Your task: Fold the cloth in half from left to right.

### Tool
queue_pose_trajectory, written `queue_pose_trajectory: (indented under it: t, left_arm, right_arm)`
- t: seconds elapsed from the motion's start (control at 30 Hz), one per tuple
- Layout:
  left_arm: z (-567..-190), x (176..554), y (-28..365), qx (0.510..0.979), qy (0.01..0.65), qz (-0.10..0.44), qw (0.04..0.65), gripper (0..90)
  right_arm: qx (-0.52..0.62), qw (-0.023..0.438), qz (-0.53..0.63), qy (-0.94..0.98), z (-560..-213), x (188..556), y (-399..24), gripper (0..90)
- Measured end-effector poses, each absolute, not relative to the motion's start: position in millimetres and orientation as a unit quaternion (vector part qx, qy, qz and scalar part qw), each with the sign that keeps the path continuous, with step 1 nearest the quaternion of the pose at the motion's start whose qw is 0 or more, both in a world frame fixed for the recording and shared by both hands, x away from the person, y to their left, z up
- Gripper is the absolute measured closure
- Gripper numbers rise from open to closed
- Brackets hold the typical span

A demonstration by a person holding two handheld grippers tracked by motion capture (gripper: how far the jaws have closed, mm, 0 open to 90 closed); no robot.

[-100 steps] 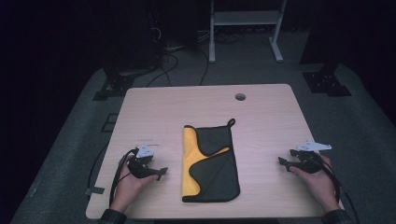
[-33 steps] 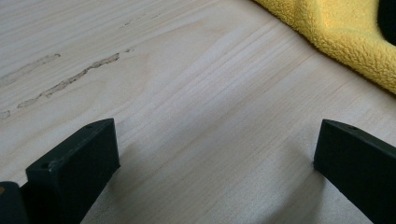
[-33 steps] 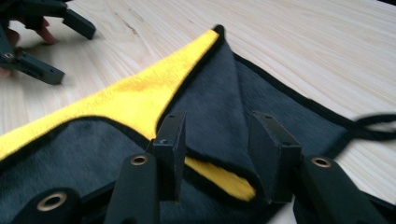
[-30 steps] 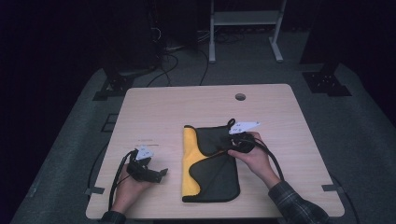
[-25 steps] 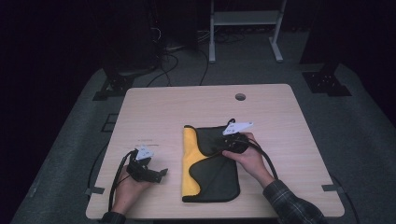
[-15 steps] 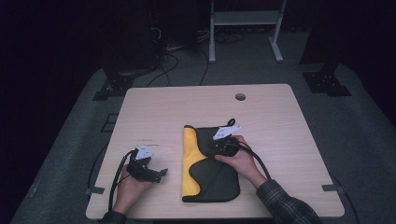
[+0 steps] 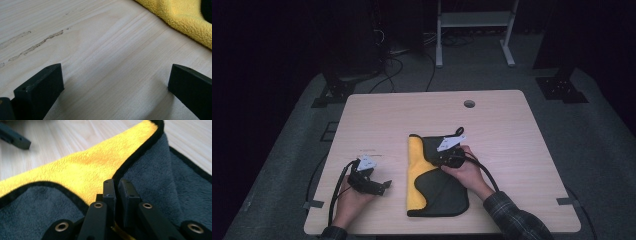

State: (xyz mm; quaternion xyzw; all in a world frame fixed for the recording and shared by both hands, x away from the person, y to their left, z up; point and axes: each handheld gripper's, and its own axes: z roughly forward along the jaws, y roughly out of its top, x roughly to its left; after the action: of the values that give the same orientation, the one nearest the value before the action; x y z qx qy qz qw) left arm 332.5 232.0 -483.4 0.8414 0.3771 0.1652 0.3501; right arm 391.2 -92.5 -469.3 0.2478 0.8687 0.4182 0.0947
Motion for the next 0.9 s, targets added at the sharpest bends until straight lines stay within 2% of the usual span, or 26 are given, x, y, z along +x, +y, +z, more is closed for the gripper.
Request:
queue_pose_trajectory:
  t: [0.27, 0.57, 0.9]
  left_arm:
    - [-483, 332, 232, 0.841, 0.377, 0.165, 0.350, 0.0]
    - [-484, 333, 232, 0.841, 0.377, 0.166, 0.352, 0.0]
    - [-484, 333, 232, 0.841, 0.377, 0.166, 0.352, 0.0]
  right_arm:
    - [0.278, 0.106, 0.439, 0.847, -453, 404, -104, 82.2]
    - [0.338, 0.133, 0.446, 0.818, -438, 435, -128, 82.2]
    - [0.382, 0.138, 0.424, 0.810, -447, 461, -145, 81.9]
